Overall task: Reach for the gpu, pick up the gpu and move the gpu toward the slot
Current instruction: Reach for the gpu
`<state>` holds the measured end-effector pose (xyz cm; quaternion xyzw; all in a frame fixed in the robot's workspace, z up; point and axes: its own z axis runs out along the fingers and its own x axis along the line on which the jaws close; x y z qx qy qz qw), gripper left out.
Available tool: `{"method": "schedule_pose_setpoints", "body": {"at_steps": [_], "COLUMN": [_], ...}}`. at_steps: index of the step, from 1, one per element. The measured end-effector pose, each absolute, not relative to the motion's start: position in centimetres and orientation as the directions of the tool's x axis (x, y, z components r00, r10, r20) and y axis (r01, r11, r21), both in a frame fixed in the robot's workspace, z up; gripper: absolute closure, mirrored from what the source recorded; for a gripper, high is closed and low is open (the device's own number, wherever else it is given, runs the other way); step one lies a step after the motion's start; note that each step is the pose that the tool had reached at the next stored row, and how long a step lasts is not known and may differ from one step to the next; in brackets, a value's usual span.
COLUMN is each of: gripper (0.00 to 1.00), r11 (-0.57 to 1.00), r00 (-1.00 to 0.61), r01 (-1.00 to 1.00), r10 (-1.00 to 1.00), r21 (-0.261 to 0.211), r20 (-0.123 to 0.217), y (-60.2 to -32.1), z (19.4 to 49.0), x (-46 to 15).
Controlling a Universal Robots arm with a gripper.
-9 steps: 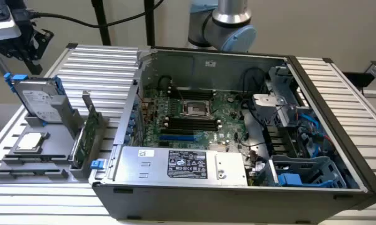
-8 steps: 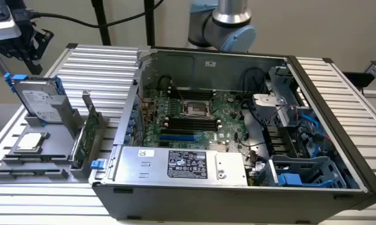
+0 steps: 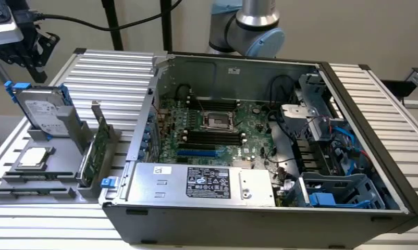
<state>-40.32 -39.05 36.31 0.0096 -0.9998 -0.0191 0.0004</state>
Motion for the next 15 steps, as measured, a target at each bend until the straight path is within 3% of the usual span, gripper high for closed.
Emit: {"method": "schedule_pose_setpoints", "body": {"at_steps": [15], "gripper": [0.89], "r11": [0.999], "r00": [-1.000], "r01": [-0.019], "r10": [-0.019], "r21": [0.037], "r20": [-0.001], "y": [-41.1], "z": [36.0], "x": [-37.0]}}
